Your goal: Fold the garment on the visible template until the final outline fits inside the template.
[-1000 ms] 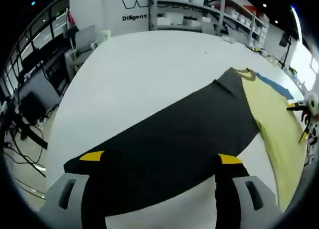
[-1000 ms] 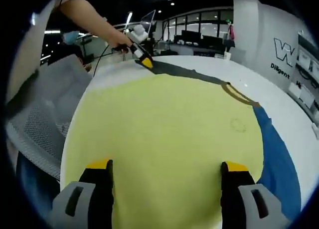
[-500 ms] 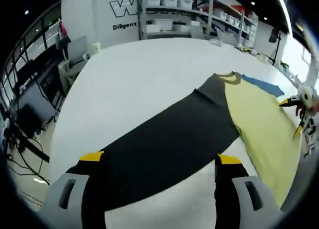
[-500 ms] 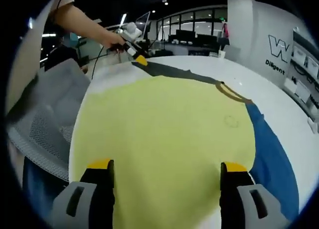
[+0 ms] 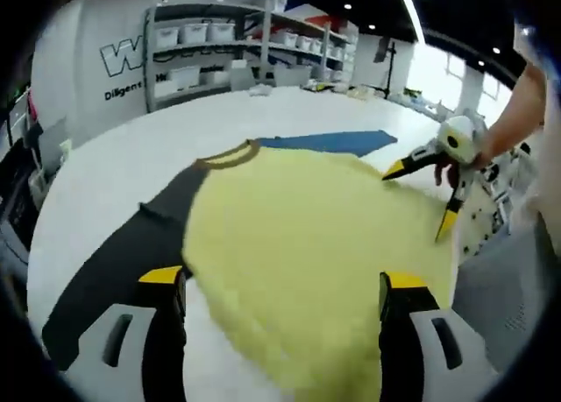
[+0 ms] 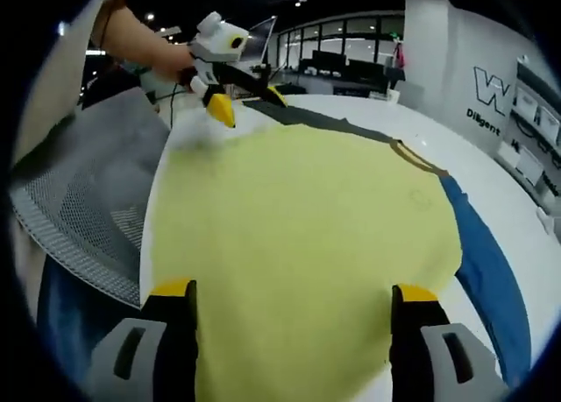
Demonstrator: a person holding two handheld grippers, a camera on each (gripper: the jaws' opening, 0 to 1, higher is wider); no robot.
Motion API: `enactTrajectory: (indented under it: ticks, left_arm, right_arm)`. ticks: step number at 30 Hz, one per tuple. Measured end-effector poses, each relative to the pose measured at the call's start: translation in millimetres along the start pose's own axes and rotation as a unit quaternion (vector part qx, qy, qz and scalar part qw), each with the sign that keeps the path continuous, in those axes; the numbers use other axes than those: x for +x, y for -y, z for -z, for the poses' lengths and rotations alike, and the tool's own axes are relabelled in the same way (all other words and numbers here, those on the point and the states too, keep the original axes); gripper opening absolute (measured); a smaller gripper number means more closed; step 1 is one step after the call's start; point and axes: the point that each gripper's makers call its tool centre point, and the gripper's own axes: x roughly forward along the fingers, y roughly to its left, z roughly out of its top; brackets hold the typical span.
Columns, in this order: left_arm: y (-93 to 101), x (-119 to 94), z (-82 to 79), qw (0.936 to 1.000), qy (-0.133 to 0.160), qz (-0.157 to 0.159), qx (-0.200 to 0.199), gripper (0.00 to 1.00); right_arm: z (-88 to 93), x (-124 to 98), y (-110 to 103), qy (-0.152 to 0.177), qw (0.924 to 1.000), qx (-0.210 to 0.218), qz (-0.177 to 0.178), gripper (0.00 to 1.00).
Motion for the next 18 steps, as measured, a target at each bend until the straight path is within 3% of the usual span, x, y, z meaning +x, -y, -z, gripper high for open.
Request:
enactTrajectory:
  ticks: [1, 2, 3, 5, 6, 8, 11, 18]
  left_arm:
    - [8.9, 5, 3.7, 0.9999, -0.008, 0.006, 0.01, 0.89]
    - [18.4, 9, 7.8, 0.9998, -0.013, 0.016, 0.008, 0.89]
    - [29.7, 13, 14.6, 0.9994, -0.021, 0.025, 0.006, 0.89]
    - [37.8, 15, 38.5, 0.9968, -0.062, 0.029, 0.042, 0.89]
    - [41.4, 13, 50.7, 0.9961, -0.076, 0.033, 0.032, 0.89]
    - [39.3, 9, 61.1, 0.9962, -0.078, 0.029, 0.025, 0.91]
    - [31.9, -7, 59.8, 0.9968, -0.068, 0.015, 0.041, 0.91]
    - [28.4, -17, 69.8, 0.9973, -0.062, 0.008, 0.038, 0.96]
  right_arm:
    - [5.6, 1, -3, -0.009, 1.0, -0.003, 0.001, 0.9]
    - [1.5, 1, -4, 0.009, 0.9999, 0.013, 0.001, 0.9]
    - [7.4, 0, -3, 0.002, 0.9997, 0.021, 0.007, 0.9]
    - [10.4, -3, -1, 0.002, 0.9996, 0.024, 0.013, 0.92]
    - [11.6, -6, -2, 0.003, 0.9996, 0.026, 0.011, 0.93]
    - [14.6, -9, -4, 0.002, 0.9996, 0.026, 0.01, 0.94]
    - [18.5, -14, -1, 0.008, 0.9993, 0.033, 0.017, 0.94]
    - [21.8, -18, -2, 0.009, 0.9988, 0.041, 0.026, 0.95]
